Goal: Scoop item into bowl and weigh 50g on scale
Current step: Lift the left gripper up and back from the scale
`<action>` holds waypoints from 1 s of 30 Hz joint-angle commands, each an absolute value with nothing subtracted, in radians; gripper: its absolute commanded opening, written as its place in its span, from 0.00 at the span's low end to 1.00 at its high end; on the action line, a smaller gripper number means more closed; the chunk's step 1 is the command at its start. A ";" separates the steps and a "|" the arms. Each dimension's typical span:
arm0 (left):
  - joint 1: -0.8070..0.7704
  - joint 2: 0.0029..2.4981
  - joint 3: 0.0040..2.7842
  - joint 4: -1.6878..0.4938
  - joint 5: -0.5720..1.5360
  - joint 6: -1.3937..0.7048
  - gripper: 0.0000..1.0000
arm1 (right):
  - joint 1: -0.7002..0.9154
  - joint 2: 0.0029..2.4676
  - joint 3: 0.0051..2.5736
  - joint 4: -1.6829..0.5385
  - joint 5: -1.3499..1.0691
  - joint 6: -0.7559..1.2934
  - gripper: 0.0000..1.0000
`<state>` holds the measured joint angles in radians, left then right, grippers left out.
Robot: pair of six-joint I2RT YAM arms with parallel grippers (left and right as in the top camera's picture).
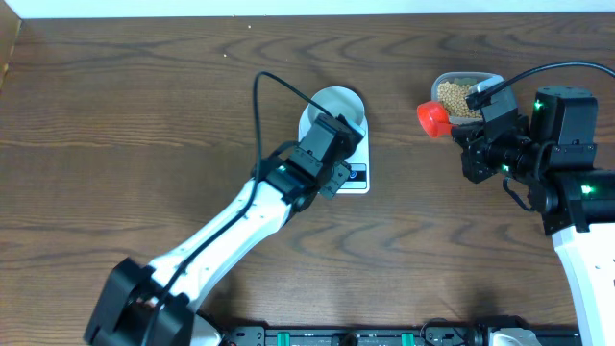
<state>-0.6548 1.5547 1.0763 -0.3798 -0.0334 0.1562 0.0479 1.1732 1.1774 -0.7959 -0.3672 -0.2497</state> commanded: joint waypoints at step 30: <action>-0.569 1.518 1.087 -0.384 0.098 0.267 0.07 | 0.041 1.191 1.198 -0.672 -0.377 -0.264 0.01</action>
<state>-0.6247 1.5791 1.0756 -0.3508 0.0326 0.2062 0.0479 1.1866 1.1774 -0.6888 -0.3672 -0.2523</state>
